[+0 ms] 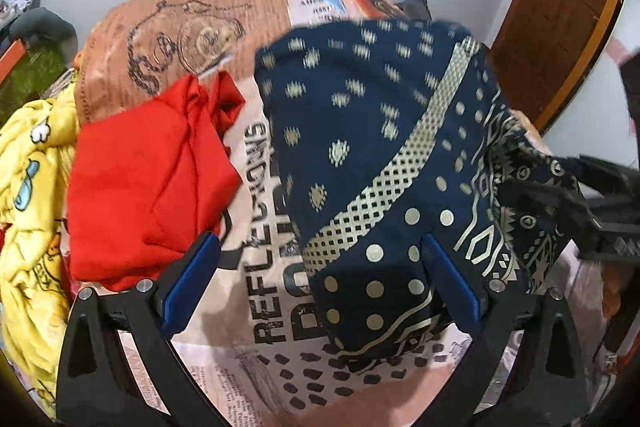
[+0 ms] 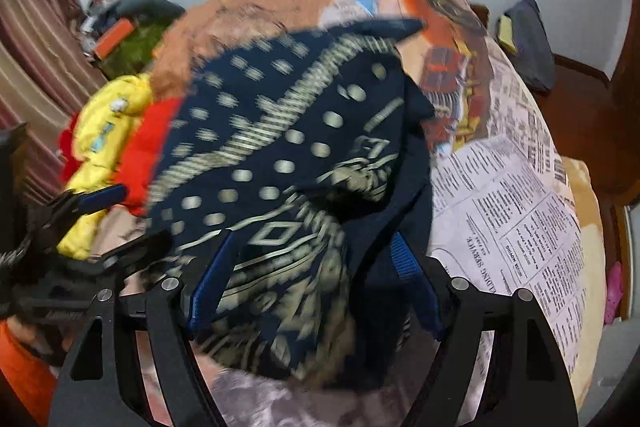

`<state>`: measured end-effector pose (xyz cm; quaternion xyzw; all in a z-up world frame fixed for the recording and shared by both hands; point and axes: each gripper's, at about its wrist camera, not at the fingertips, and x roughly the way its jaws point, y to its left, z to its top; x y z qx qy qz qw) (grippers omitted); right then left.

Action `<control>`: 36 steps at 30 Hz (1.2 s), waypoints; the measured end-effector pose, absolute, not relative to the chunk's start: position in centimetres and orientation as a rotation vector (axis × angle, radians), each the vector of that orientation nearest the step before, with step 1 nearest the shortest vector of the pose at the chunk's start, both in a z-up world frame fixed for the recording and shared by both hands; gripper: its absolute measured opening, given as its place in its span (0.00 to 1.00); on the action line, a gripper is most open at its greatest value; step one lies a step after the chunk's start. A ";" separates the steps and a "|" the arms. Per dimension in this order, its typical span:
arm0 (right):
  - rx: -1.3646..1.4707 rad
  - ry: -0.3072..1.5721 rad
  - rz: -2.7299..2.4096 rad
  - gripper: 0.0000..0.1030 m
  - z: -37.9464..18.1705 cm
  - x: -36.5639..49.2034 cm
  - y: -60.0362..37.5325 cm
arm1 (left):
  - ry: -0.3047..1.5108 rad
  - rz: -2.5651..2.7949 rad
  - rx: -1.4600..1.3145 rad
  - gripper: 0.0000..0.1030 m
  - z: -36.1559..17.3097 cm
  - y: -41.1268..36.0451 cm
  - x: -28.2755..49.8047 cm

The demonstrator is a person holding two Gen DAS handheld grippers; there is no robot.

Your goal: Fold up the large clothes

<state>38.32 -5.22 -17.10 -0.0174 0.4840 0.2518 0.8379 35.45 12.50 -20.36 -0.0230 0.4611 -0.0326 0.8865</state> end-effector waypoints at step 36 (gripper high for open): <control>0.085 0.960 0.539 0.76 -13.8 39.1 -9.9 | 0.851 -0.073 -0.132 0.99 -15.5 15.9 36.5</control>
